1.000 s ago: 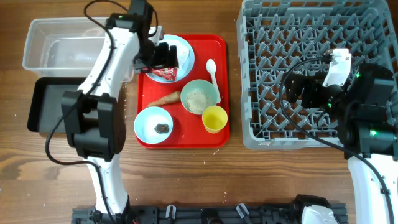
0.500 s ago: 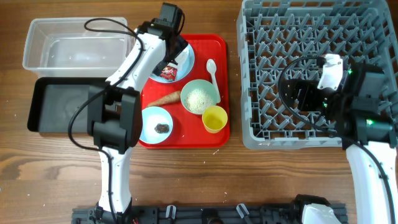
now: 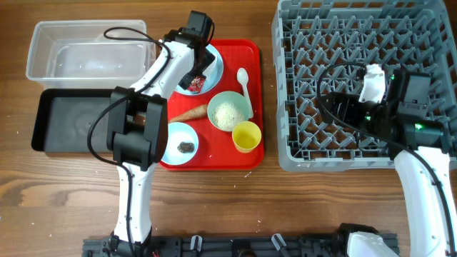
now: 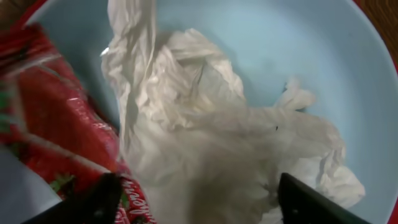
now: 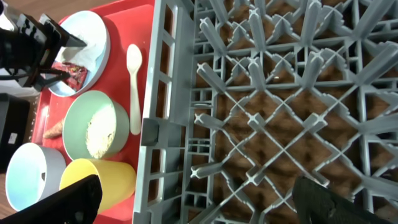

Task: Sort waste into correct bins and load items into the dishwasher rack
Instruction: 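Grasp the red wrapper and tissue on the plate with the left gripper, then carry the wrapper and tissue into the clear container and release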

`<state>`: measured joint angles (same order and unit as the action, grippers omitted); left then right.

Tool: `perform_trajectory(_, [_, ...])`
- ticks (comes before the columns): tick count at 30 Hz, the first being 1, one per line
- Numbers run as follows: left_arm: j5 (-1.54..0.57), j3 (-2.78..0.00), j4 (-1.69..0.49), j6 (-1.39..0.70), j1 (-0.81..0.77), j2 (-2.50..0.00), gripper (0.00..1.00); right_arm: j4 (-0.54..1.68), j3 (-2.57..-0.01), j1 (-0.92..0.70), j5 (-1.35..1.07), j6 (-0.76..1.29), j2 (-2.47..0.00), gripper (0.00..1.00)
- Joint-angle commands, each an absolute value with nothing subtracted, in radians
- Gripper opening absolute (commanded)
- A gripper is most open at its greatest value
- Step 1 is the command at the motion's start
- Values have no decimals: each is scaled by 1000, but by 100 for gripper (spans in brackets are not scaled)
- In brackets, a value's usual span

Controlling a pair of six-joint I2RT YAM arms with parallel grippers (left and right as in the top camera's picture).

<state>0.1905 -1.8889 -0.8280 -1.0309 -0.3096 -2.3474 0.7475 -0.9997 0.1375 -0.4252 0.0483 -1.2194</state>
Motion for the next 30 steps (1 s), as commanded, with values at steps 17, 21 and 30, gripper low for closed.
perform_trajectory(17, [185,-1938,-942,-580,-200,-1948,4,741,-1023,138,-419,82,-1224,100])
perform_trajectory(21, [185,-1937,-936,-579,-73,-1946,4,741,-1023,138,-419,81,-1224,99])
perform_trajectory(30, [184,-1937,-847,-344,79,-1966,4,715,-1023,138,-419,81,-1225,100])
